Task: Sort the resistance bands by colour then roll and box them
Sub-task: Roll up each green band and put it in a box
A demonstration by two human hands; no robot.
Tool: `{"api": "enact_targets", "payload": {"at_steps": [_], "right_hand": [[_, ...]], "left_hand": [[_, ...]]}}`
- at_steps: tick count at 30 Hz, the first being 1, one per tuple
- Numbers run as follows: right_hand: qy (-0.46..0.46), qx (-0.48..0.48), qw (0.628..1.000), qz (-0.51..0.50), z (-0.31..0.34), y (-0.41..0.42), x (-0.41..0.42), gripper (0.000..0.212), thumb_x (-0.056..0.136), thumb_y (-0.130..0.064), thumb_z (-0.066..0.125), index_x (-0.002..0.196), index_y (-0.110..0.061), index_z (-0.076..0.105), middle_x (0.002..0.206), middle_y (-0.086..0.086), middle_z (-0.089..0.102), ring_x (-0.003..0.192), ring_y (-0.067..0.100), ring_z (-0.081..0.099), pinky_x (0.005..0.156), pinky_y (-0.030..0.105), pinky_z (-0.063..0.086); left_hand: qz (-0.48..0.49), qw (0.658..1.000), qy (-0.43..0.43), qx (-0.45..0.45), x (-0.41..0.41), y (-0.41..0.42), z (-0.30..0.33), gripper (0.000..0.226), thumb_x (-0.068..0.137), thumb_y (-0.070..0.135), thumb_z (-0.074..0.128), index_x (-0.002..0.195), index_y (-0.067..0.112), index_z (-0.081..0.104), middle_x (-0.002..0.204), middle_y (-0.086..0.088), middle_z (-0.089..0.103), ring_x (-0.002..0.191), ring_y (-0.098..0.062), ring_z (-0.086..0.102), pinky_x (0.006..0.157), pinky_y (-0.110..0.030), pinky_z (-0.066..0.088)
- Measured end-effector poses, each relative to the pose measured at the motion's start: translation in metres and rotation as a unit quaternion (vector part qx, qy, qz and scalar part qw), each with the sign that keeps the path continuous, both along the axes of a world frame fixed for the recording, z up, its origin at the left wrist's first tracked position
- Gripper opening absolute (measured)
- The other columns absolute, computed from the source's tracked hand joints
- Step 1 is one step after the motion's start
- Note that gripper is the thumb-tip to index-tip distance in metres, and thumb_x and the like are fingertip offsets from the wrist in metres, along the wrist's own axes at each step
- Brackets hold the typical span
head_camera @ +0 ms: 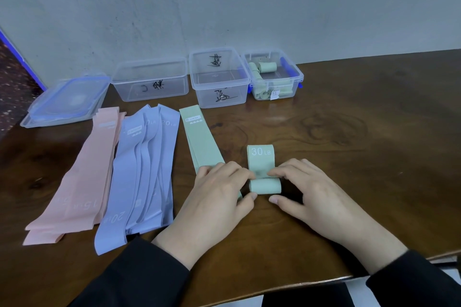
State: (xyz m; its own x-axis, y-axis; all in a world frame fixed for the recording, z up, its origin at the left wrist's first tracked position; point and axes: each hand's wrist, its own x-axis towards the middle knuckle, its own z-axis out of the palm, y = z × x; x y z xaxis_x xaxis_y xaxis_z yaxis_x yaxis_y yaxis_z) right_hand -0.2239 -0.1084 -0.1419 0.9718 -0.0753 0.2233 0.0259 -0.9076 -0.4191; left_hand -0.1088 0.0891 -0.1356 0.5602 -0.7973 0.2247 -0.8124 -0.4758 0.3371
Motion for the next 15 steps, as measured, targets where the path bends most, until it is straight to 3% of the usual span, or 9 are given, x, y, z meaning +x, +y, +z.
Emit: {"api": "enact_targets", "payload": {"at_steps": [15], "right_hand": [[0.006, -0.006, 1.000, -0.008, 0.0006, -0.0012, 0.0000, 0.036, 0.095, -0.054, 0.051, 0.124, -0.037, 0.061, 0.119, -0.026, 0.052, 0.109, 0.003, 0.051, 0.094, 0.033, 0.047]], "left_hand": [[0.003, 1.000, 0.003, -0.002, -0.0006, -0.0009, -0.0006, 0.038, 0.098, 0.052, 0.050, 0.133, 0.037, 0.054, 0.125, 0.020, 0.053, 0.117, -0.003, 0.046, 0.104, -0.020, 0.021]]}}
